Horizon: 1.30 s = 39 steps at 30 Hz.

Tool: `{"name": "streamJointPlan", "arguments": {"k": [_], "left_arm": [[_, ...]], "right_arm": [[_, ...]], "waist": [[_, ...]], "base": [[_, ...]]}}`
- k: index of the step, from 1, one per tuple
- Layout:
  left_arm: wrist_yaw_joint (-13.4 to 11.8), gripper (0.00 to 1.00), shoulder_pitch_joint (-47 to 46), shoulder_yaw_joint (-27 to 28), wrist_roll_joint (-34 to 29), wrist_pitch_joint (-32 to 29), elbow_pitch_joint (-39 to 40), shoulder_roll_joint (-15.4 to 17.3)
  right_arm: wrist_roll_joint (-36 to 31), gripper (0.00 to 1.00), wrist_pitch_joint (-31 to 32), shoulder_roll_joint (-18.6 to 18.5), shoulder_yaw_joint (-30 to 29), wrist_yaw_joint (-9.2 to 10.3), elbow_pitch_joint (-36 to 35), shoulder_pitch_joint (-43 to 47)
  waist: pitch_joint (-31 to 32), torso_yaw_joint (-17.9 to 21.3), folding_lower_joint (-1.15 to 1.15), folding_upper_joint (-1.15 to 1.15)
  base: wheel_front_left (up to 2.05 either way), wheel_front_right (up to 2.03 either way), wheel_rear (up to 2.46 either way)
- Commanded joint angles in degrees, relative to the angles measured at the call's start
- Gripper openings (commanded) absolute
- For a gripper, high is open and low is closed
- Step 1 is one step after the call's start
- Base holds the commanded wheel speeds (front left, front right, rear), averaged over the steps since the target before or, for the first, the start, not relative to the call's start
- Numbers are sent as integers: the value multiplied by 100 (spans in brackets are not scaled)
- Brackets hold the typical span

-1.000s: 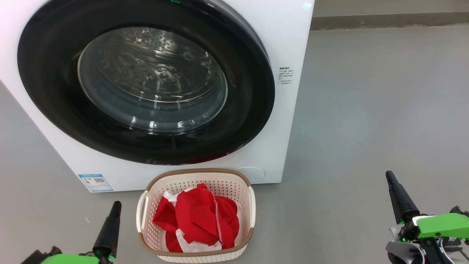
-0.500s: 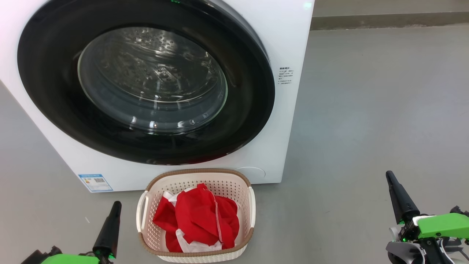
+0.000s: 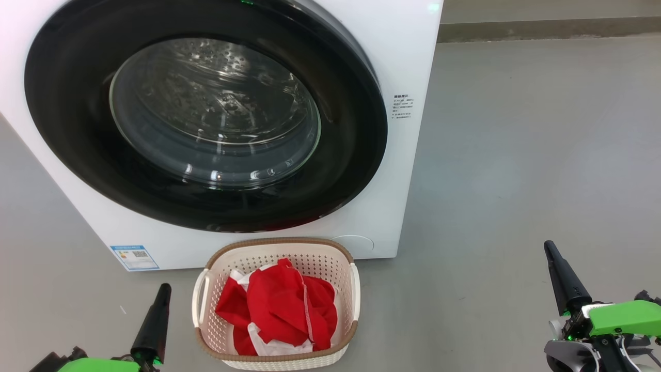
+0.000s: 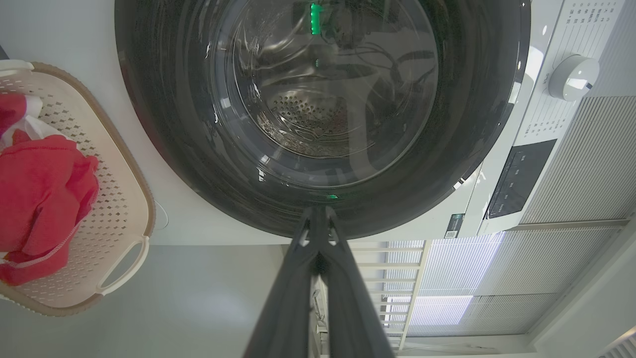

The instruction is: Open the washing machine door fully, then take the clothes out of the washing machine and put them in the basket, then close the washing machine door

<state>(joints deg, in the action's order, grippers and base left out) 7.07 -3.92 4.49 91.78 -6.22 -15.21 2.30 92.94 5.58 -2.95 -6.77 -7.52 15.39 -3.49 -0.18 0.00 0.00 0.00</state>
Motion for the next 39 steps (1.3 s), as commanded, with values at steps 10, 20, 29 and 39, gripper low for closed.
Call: {"name": "streamJointPlan", "arguments": {"k": [10,20,29,39], "left_arm": [[42,0,-227,204,39,-27,116,58],[42,0,-227,203,39,-27,116,58],[42,0,-227,203,39,-26,116,58],[42,0,-227,203,39,-26,116,58]], "right_arm": [[-30,0,45,-37,82,3,-139,-264],[-37,0,52,-31,74,3,-139,-265],[-43,0,57,-26,67,3,-138,-265],[-48,0,63,-21,60,3,-138,-266]], "waist": [[0,0,0,0],[0,0,0,0],[0,0,0,0],[0,0,0,0]], "base": [[0,0,0],[0,0,0],[0,0,0],[0,0,0]]}}
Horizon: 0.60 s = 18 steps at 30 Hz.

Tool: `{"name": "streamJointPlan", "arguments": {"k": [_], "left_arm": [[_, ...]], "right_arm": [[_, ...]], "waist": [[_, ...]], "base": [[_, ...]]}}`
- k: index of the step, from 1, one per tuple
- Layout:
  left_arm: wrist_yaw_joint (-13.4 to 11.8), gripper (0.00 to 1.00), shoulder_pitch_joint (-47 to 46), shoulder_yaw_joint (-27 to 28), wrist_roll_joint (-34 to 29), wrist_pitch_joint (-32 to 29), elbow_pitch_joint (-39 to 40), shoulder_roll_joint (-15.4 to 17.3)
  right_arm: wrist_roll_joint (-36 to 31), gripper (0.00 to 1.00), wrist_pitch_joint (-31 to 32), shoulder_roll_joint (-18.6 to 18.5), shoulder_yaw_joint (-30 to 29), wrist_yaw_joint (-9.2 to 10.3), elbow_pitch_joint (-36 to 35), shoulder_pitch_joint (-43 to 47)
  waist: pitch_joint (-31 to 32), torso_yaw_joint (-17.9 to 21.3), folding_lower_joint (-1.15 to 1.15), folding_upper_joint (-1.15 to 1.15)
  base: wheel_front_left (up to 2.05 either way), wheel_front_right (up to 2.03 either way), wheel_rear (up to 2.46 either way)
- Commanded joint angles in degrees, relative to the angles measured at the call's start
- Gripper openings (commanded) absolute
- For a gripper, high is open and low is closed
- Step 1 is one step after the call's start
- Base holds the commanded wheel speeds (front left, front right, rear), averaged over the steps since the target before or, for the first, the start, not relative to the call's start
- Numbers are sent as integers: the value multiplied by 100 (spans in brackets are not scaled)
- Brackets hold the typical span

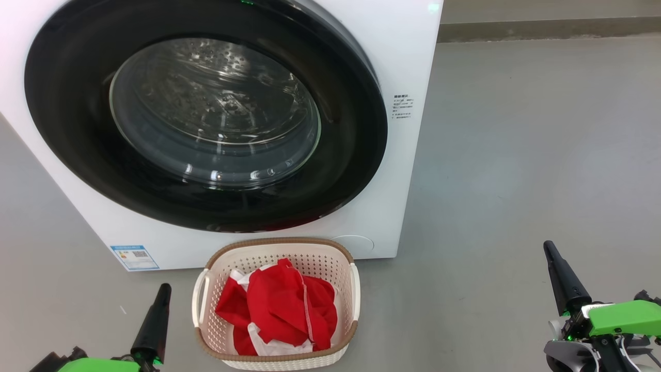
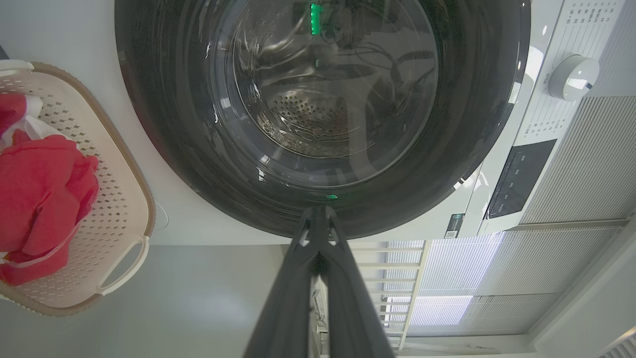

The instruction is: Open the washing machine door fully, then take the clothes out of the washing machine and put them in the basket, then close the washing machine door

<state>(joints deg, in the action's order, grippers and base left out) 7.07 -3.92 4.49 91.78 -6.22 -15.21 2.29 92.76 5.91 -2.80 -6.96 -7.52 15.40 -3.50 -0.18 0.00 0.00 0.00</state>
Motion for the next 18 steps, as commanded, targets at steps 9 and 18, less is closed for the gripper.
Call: {"name": "streamJointPlan", "arguments": {"k": [9,18], "left_arm": [[42,0,-227,203,39,-26,116,59],[42,0,-226,203,39,-26,116,59]], "right_arm": [[-35,0,34,-33,74,3,-139,-266],[-39,0,38,-30,69,3,-139,-266]], "waist": [[0,0,0,0],[0,0,0,0]], "base": [[0,0,0],[0,0,0]]}}
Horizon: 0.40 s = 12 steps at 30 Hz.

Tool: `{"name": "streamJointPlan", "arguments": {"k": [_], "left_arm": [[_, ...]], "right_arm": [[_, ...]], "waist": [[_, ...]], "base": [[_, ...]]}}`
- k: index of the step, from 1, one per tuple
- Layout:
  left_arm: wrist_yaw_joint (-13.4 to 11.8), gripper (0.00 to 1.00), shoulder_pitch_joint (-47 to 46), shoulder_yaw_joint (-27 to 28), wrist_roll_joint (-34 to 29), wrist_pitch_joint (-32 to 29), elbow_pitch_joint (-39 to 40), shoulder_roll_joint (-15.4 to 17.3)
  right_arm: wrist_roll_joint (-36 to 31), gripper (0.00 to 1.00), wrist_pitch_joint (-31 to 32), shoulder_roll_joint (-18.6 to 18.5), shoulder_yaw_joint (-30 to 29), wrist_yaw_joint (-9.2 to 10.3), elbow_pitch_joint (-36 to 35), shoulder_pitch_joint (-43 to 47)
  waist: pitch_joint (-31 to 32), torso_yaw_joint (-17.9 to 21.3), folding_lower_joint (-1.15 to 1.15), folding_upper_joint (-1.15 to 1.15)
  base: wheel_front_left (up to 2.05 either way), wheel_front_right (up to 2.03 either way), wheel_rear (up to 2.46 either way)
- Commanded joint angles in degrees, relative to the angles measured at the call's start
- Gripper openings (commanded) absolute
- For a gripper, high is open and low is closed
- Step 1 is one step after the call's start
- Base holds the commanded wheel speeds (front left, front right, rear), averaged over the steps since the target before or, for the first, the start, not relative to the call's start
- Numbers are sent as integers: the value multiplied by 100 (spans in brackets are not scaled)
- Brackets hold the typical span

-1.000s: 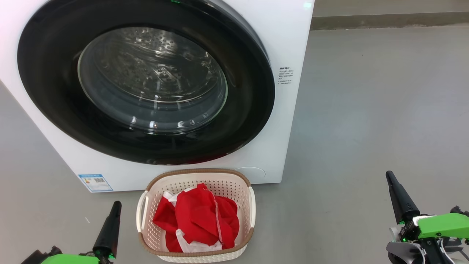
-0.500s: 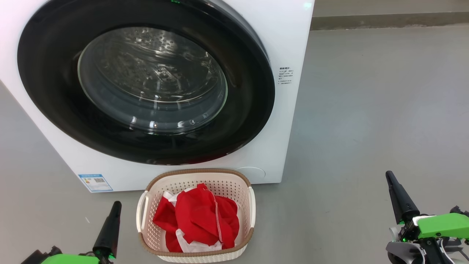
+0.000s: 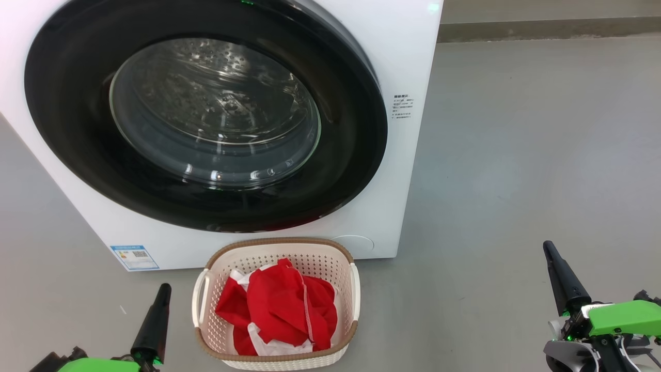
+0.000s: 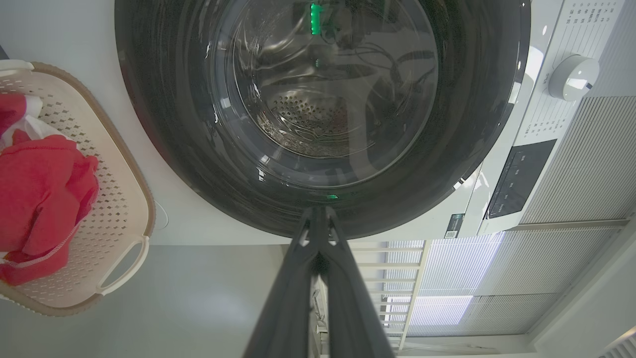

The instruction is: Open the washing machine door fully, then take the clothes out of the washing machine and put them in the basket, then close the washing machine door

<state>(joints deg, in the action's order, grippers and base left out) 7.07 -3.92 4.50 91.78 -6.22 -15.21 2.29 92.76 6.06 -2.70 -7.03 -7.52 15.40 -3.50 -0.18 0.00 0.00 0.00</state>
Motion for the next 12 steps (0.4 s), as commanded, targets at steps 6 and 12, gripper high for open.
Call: {"name": "streamJointPlan", "arguments": {"k": [6,12], "left_arm": [[42,0,-226,202,40,-26,117,59],[42,0,-226,202,40,-26,117,59]], "right_arm": [[-44,0,27,-35,70,3,-138,-266],[-46,0,29,-34,67,3,-138,-266]], "waist": [[0,0,0,0],[0,0,0,0]], "base": [[0,0,0],[0,0,0]]}}
